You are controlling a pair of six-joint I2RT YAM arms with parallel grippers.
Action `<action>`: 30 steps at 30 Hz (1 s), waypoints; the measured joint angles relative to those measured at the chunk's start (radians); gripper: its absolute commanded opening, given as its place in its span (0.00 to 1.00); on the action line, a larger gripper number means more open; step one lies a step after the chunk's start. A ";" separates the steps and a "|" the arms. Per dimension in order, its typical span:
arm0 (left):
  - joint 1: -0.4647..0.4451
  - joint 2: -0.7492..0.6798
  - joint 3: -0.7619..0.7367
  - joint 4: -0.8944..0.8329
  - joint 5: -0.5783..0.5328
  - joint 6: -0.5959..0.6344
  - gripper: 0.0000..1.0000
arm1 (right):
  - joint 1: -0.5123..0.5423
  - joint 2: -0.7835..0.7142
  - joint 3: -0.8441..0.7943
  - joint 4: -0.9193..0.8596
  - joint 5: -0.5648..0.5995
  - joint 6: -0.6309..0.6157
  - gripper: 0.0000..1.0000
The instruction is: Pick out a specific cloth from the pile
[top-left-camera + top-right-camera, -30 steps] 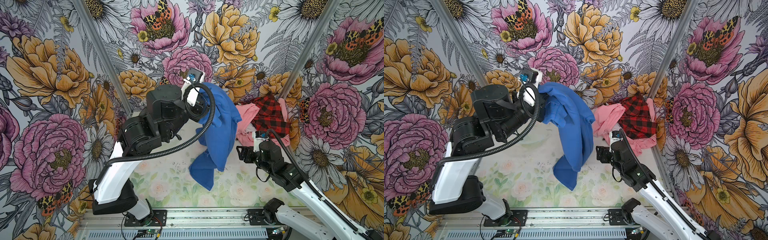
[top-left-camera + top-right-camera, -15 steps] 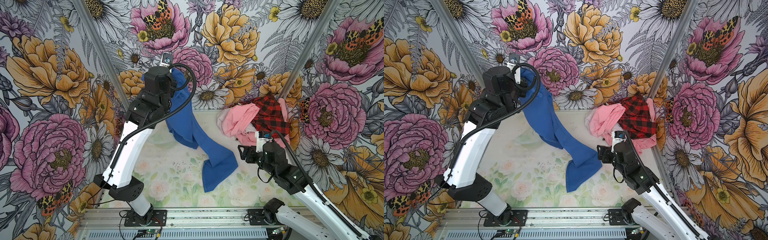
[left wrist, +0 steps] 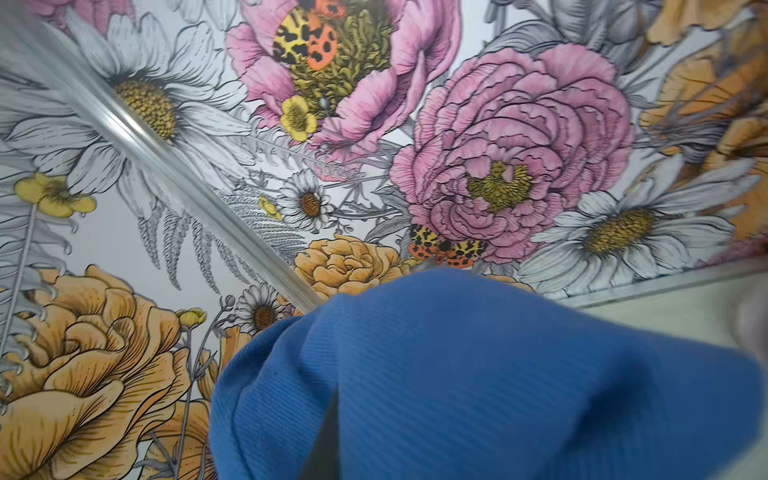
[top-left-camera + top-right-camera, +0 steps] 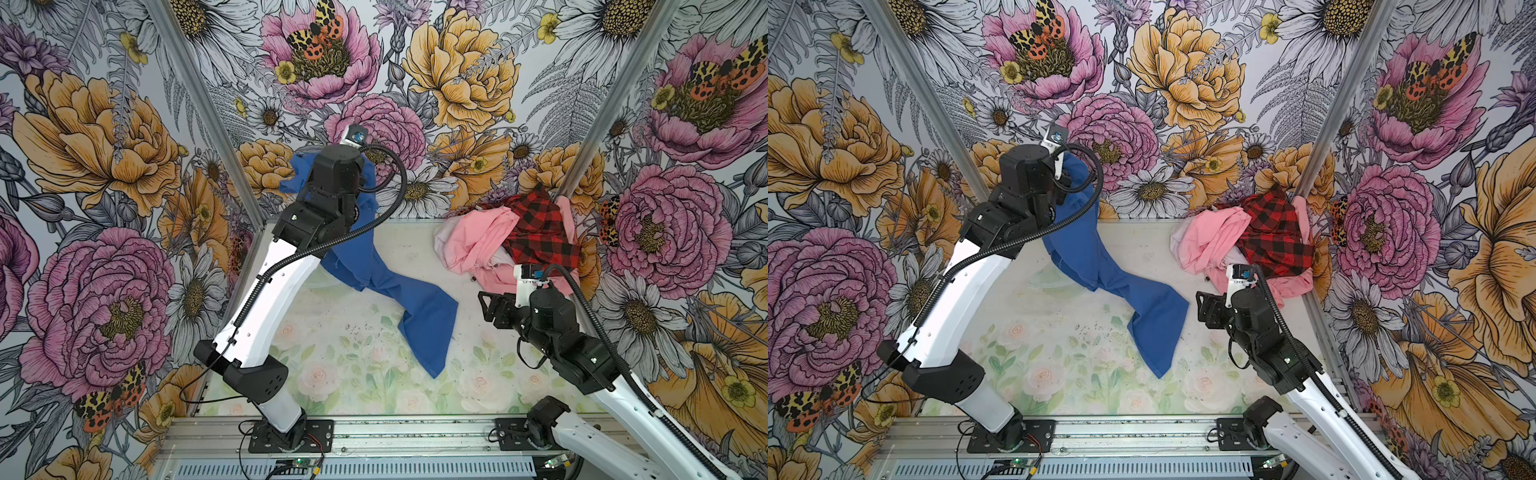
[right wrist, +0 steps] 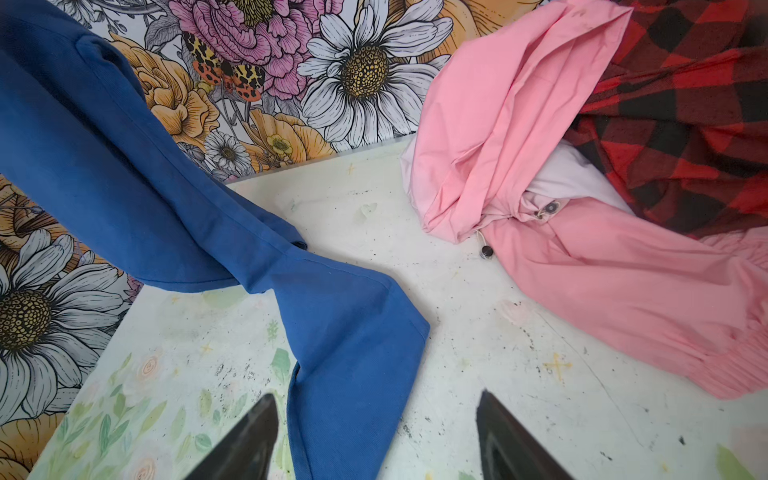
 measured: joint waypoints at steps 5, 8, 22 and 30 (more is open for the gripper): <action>-0.126 -0.078 -0.034 -0.144 0.203 -0.143 0.00 | -0.002 0.000 -0.001 0.000 0.017 0.005 0.75; -0.168 -0.147 -0.060 -0.201 0.341 -0.229 0.00 | -0.008 0.000 -0.002 -0.002 0.039 0.017 0.75; -0.020 -0.241 -0.481 -0.199 0.563 -0.497 0.00 | -0.042 -0.012 -0.050 -0.016 0.067 0.066 0.75; 0.128 -0.064 -0.600 -0.085 0.459 -0.522 0.00 | -0.042 -0.013 -0.050 -0.016 0.067 0.066 0.75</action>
